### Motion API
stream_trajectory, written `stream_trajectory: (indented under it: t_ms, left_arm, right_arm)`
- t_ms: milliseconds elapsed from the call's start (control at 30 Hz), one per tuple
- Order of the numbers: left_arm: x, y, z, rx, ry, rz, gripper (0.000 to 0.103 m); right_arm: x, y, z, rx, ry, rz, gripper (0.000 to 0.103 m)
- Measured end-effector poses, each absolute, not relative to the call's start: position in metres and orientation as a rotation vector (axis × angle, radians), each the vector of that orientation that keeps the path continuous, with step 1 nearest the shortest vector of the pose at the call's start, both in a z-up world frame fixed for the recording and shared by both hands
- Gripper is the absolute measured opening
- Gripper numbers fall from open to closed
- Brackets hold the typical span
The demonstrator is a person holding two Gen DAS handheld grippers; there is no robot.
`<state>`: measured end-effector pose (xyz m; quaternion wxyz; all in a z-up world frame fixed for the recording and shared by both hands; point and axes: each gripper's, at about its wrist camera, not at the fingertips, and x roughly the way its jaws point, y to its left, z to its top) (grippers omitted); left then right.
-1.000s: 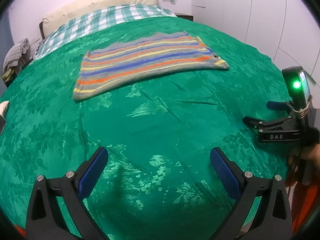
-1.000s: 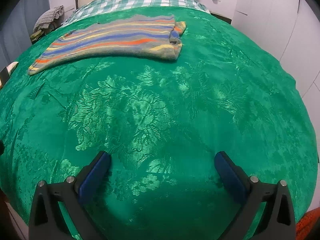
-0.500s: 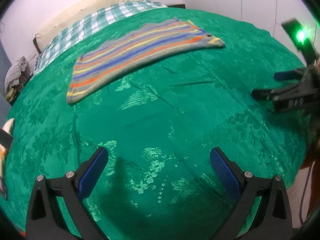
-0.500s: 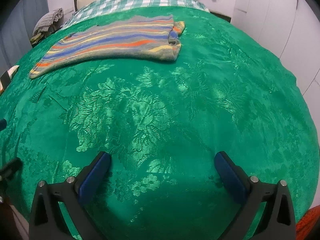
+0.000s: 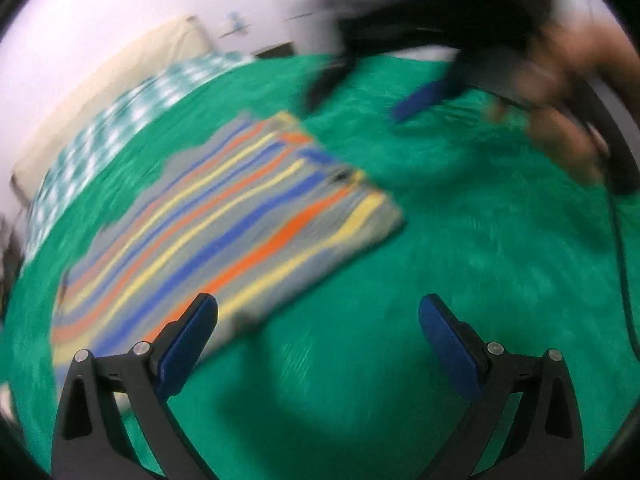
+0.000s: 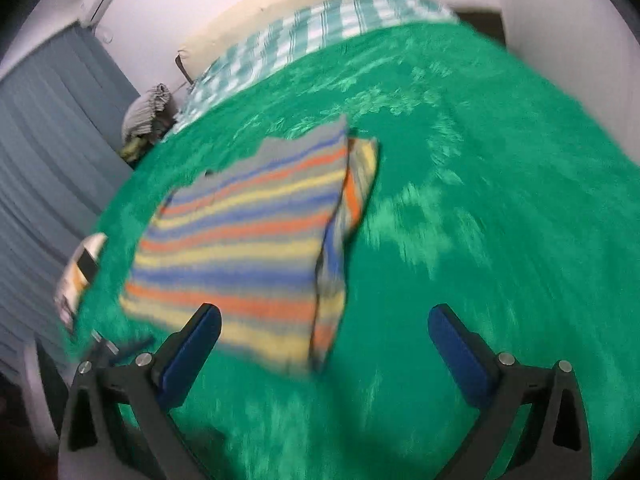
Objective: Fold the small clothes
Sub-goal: 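Grasp the end of the folded striped sweater with the left gripper, then fold the held sweater end over the rest with the left gripper and release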
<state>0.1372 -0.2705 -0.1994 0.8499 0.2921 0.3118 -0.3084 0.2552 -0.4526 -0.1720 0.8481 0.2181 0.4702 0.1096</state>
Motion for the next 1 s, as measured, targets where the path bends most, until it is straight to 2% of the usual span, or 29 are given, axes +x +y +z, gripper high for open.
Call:
stream_trajectory:
  t_ms: [33,67,100,133,167,200,233,267,333,367,533,667,767,933,967,1000]
  left_arm:
    - [0.141,-0.281,-0.204,0.646,0.646,-0.654,0.101]
    - [0.144,-0.287,-0.207,0.657,0.635,-0.657,0.101]
    - [0.148,-0.290,-0.206,0.647,0.631,-0.664,0.097]
    - [0.152,-0.292,-0.205,0.622,0.637,-0.677,0.089]
    - [0.156,-0.293,-0.204,0.598,0.652,-0.688,0.065]
    - [0.162,-0.293,-0.204,0.564,0.679,-0.705,0.032]
    - [0.166,-0.293,-0.204,0.546,0.695,-0.707,0.019]
    - [0.168,-0.292,-0.204,0.540,0.691,-0.683,0.010]
    - [0.170,-0.282,-0.198,0.475,0.697,-0.694,0.008]
    - [0.171,-0.272,-0.191,0.424,0.694,-0.694,0.008]
    - [0.170,-0.187,-0.151,0.132,0.676,-0.610,0.007]
    - [0.175,-0.104,-0.136,-0.073,0.694,-0.507,0.007]
    - [0.186,-0.041,-0.140,-0.191,0.730,-0.386,0.007]
    - [0.204,0.023,-0.161,-0.263,0.787,-0.212,0.009]
    - [0.208,0.026,-0.166,-0.263,0.805,-0.180,0.021]
    - [0.213,0.034,-0.174,-0.257,0.851,-0.129,0.043]
  right_arm:
    - [0.277,-0.459,-0.182,0.501,1.037,0.255,0.096]
    - [0.300,-0.464,-0.193,0.542,1.091,0.273,0.088]
    - [0.316,-0.468,-0.199,0.566,1.118,0.278,0.081]
    - [0.331,-0.472,-0.204,0.590,1.132,0.283,0.079]
    - [0.347,-0.473,-0.207,0.609,1.133,0.296,0.079]
    - [0.359,-0.473,-0.206,0.612,1.123,0.301,0.079]
    - [0.371,-0.472,-0.205,0.616,1.108,0.304,0.079]
    - [0.382,-0.470,-0.206,0.630,1.098,0.306,0.077]
    - [0.398,-0.465,-0.211,0.674,1.104,0.330,0.041]
    - [0.404,-0.459,-0.212,0.677,1.124,0.321,0.011]
    - [0.406,-0.423,-0.159,0.597,1.034,0.410,0.011]
    - [0.421,-0.356,-0.121,0.520,1.015,0.513,0.011]
    - [0.436,-0.296,-0.113,0.471,1.018,0.573,0.011]
    - [0.456,-0.194,-0.131,0.451,1.039,0.611,0.011]
    - [0.459,-0.177,-0.136,0.455,1.037,0.608,0.012]
    - [0.461,-0.164,-0.142,0.467,1.037,0.603,0.017]
